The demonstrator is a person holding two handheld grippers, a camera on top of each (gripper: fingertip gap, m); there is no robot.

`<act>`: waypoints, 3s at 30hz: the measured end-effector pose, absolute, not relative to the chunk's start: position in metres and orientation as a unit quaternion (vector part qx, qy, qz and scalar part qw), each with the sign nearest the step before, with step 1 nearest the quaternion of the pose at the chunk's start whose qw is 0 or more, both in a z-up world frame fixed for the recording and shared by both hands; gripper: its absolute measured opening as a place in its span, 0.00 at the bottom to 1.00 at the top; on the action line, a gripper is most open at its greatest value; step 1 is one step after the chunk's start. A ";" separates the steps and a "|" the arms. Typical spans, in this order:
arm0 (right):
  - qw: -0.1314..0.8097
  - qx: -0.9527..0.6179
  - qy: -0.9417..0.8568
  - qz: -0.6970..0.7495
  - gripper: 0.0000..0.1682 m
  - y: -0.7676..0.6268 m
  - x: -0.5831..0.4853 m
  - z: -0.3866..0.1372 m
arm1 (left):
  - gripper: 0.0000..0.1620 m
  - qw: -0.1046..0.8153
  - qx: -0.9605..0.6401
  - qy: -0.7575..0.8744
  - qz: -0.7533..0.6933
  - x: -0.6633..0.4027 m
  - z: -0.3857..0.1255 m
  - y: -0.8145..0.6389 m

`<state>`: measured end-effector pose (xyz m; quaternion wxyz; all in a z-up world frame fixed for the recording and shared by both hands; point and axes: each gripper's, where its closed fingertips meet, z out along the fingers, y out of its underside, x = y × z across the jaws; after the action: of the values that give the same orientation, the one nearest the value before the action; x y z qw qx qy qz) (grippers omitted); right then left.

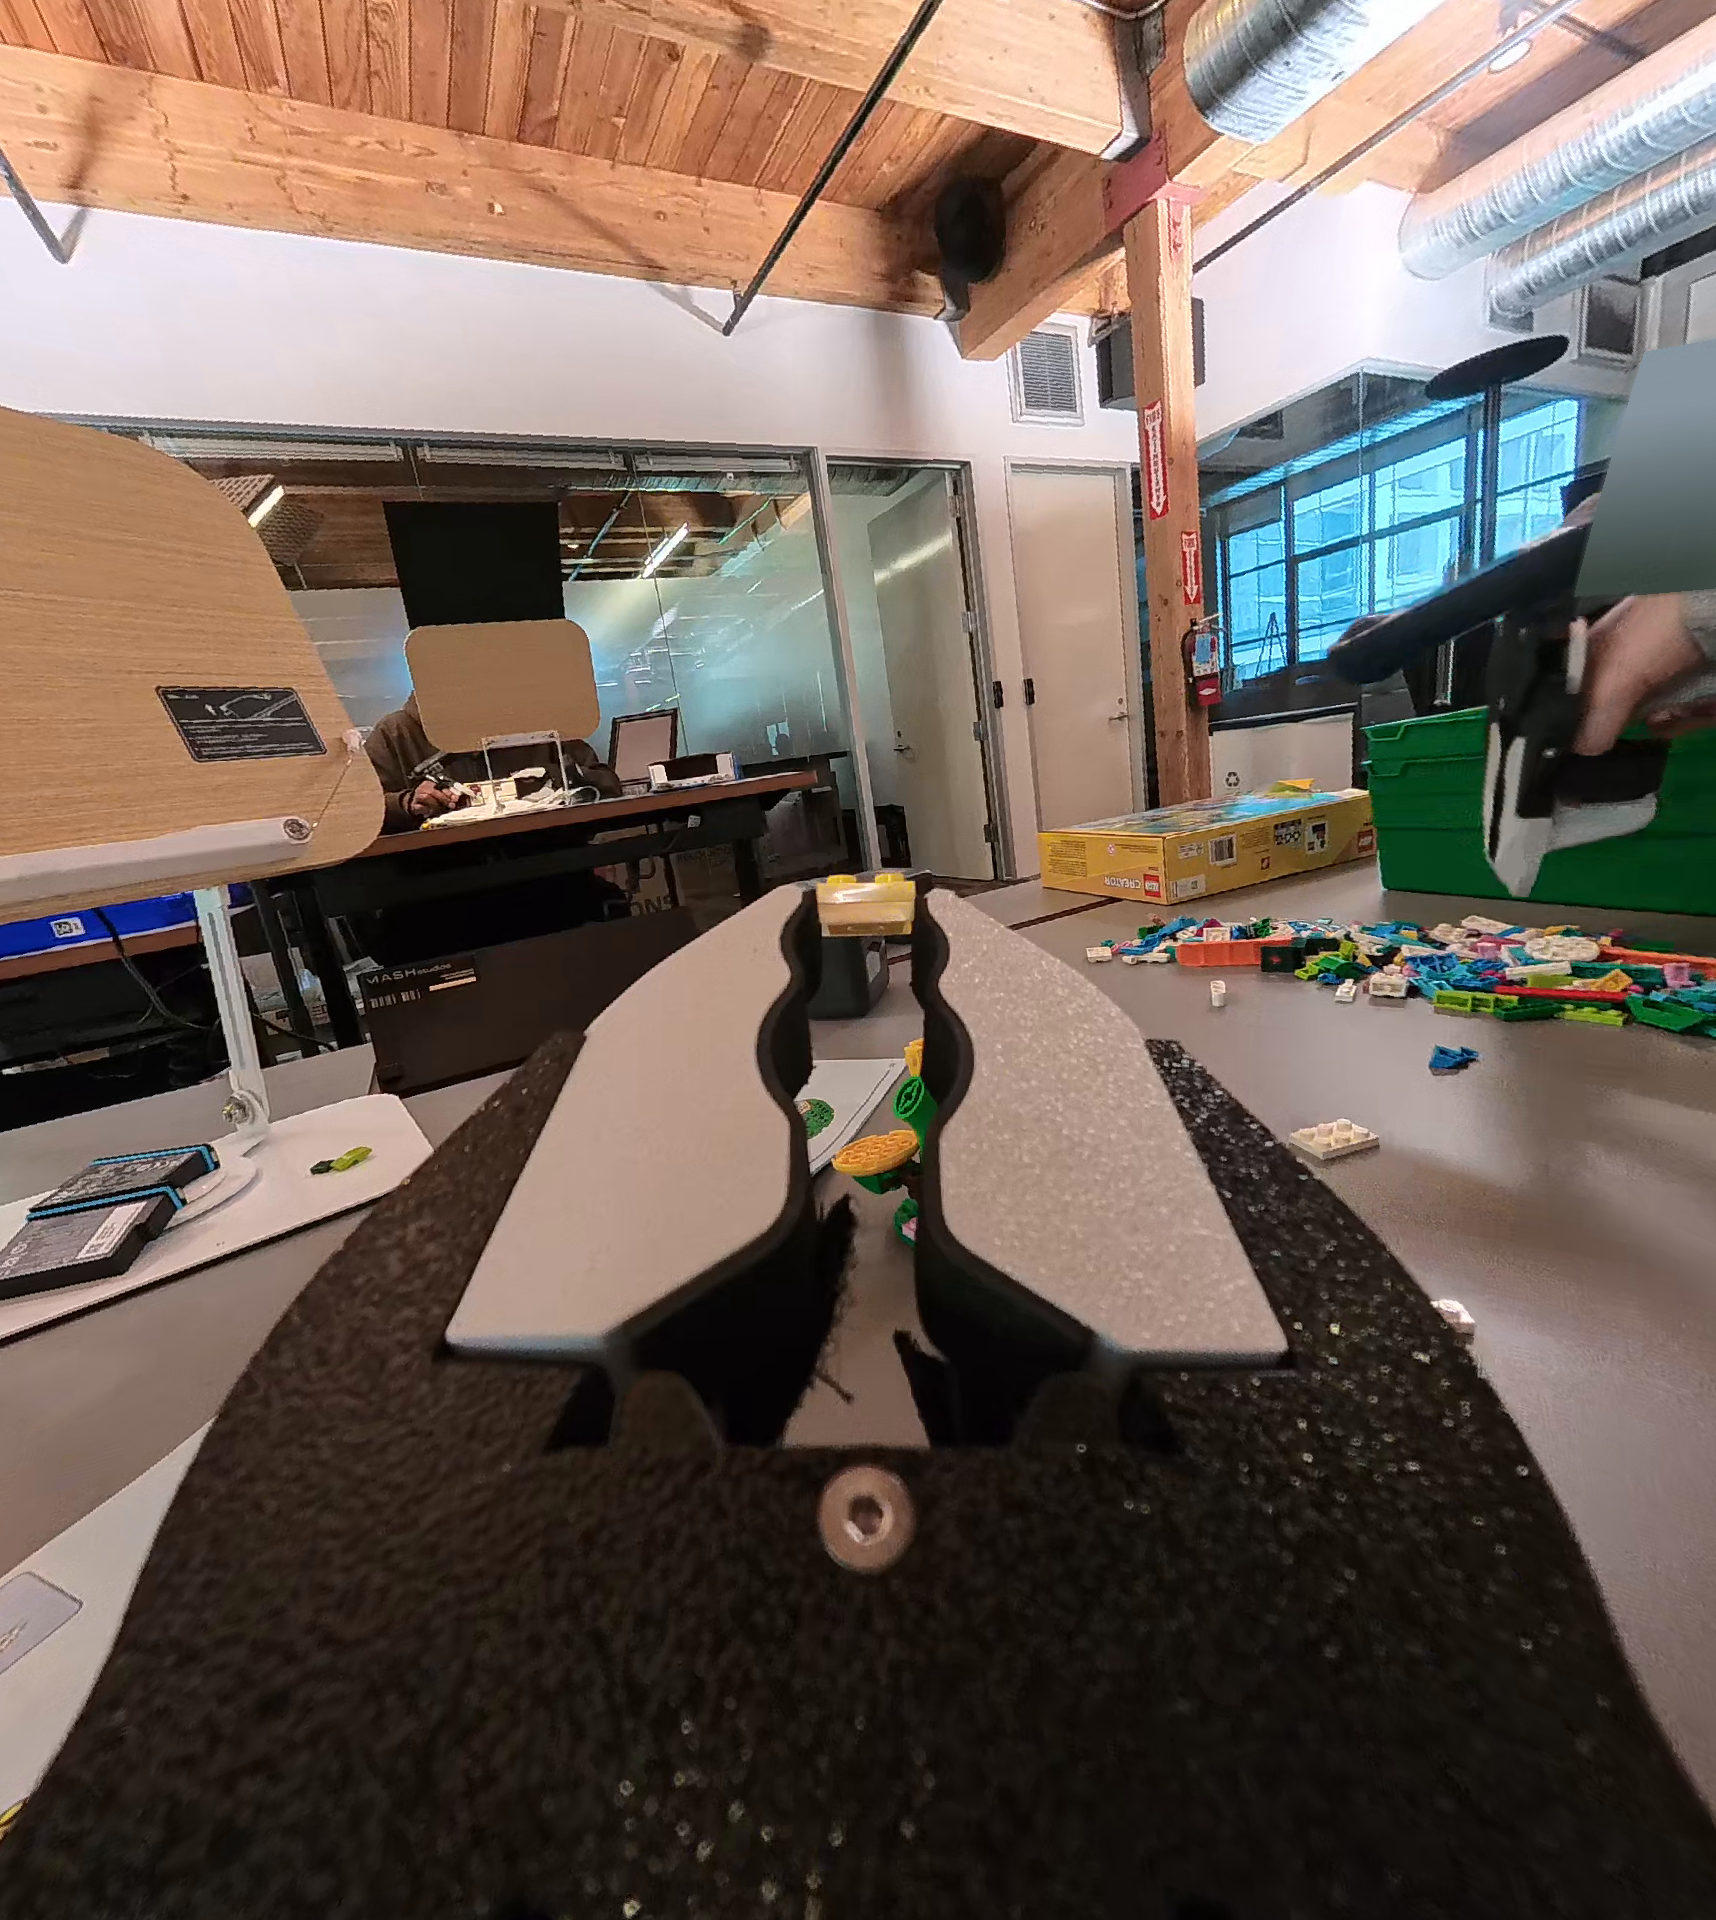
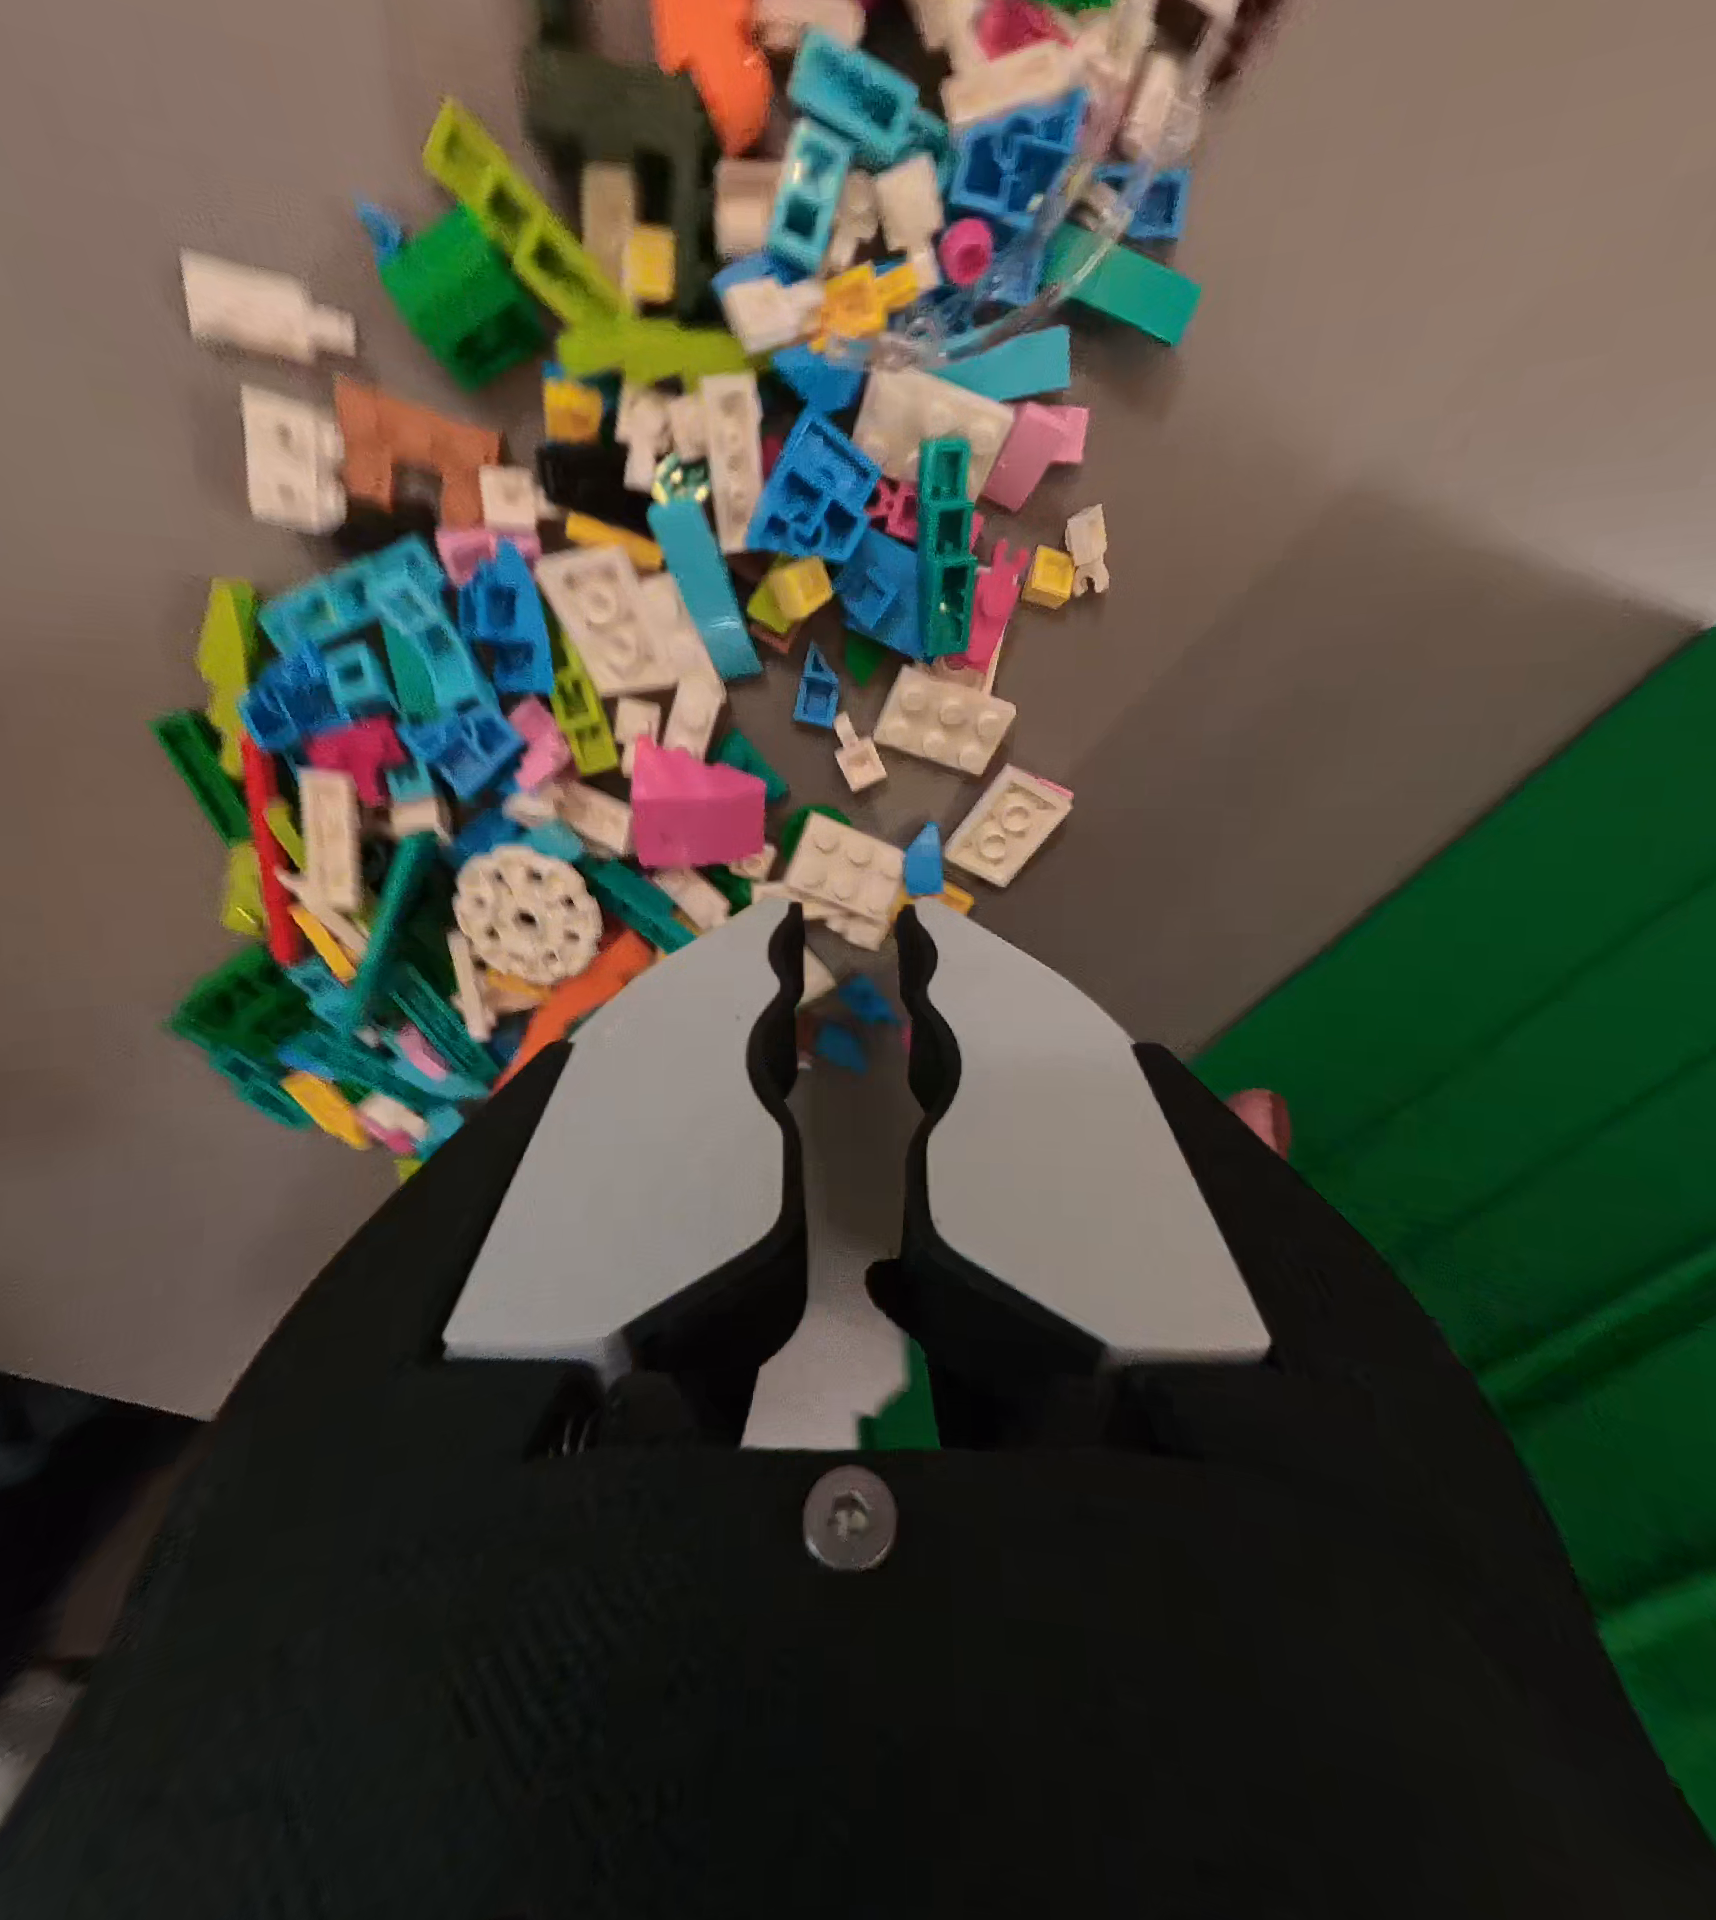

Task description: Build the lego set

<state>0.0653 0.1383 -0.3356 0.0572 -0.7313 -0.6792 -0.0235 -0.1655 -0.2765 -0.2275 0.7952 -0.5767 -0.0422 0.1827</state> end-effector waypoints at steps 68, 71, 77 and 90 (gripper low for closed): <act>-0.013 -0.883 -0.467 0.052 0.17 0.161 0.065 -0.350 | 0.10 0.800 -0.572 -0.048 0.173 -0.166 -0.226 -0.276; 0.000 -0.889 -0.454 0.062 0.16 0.168 0.064 -0.351 | 0.10 0.800 -0.572 -0.049 0.173 -0.166 -0.226 -0.276; 0.005 -0.890 -0.453 0.055 0.15 0.176 0.068 -0.361 | 0.10 0.800 -0.573 -0.048 0.175 -0.166 -0.226 -0.276; 0.020 -0.863 -0.501 0.059 0.06 0.168 0.054 -0.345 | 0.10 0.799 -0.573 -0.048 0.174 -0.166 -0.226 -0.274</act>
<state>0.0535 0.1676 -0.3448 0.0202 -0.8635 -0.5006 0.0590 -0.1657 -0.2742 -0.2257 0.7994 -0.5730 -0.0482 0.1740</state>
